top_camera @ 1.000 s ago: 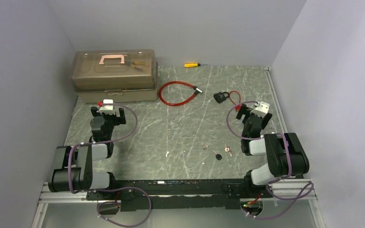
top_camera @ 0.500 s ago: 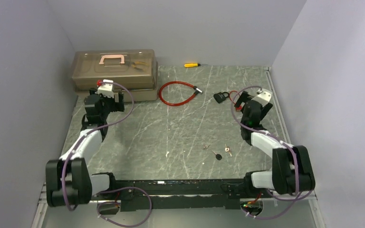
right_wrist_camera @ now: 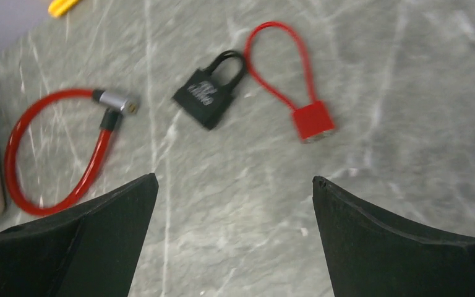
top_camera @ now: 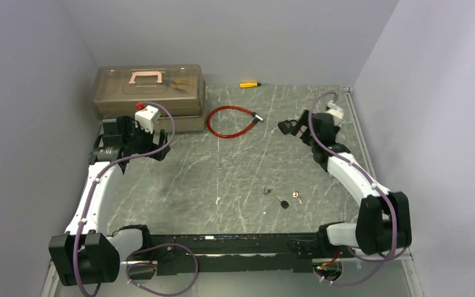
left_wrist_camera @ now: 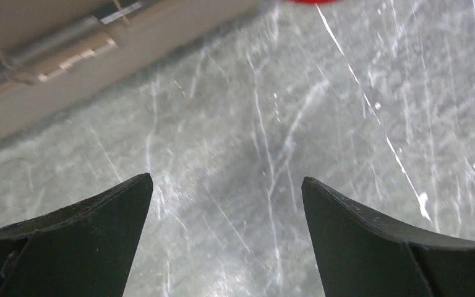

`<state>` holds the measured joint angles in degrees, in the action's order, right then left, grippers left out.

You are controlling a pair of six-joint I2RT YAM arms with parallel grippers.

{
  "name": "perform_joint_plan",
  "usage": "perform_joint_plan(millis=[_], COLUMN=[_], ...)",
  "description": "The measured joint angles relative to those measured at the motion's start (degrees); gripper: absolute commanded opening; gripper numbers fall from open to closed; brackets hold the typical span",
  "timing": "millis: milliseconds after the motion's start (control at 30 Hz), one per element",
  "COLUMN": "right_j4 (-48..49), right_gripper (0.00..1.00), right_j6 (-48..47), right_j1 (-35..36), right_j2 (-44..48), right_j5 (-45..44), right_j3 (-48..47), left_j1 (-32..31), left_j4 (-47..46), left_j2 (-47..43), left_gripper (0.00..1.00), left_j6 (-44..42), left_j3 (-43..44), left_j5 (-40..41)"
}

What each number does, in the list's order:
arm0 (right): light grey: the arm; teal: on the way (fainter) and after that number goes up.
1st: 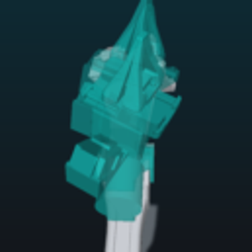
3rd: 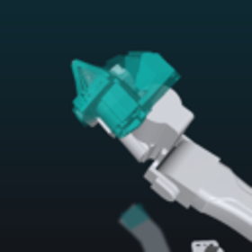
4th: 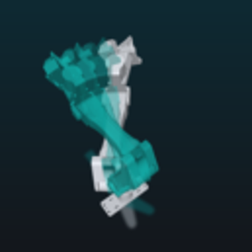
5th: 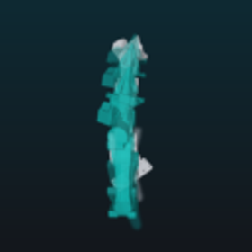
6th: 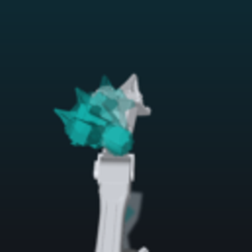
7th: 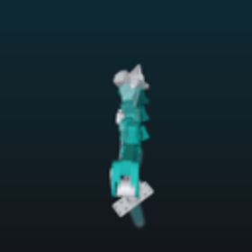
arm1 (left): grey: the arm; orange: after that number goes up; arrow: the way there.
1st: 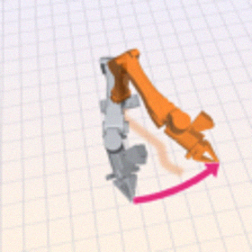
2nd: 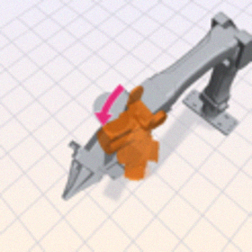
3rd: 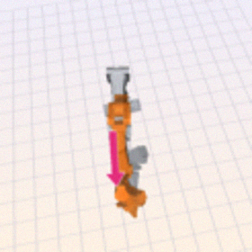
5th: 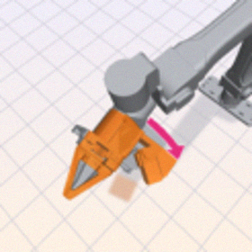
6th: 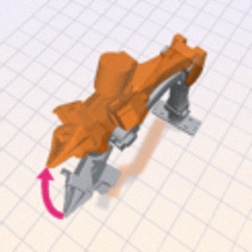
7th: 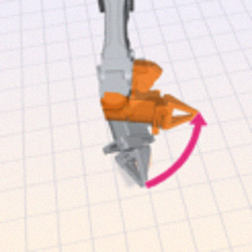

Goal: Unlock with the key

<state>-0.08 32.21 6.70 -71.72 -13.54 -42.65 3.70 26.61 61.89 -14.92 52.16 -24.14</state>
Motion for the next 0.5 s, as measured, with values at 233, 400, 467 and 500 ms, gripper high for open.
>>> perform_joint_plan(millis=[233, 400, 467, 500], right_j4=[-8.61, -12.31, -13.11, -13.25], right_gripper=[0.92, 0.9, 0.9, 0.9], right_j6=[-3.21, -4.26, -4.63, -4.81], right_j1=[15.3, 20.52, 21.53, 21.79], right_j2=[-14.82, -28.96, -34.84, -36.83], right_j5=[-5.4, -6.45, -6.4, -6.4], right_j3=[-16.33, -30.03, -35.82, -37.66], left_j1=[0.0, 0.0, 0.0, 0.0], left_j4=[10.36, 15.17, 16.15, 16.41], left_j2=[2.4, 3.21, 3.21, 3.21], left_gripper=[0.98, 0.98, 0.98, 0.98], left_j6=[-3.96, -5.68, -6.25, -6.49], left_j3=[1.33, 2.25, 2.86, 3.13], left_j5=[-2.38, -3.72, -4.22, -4.46])
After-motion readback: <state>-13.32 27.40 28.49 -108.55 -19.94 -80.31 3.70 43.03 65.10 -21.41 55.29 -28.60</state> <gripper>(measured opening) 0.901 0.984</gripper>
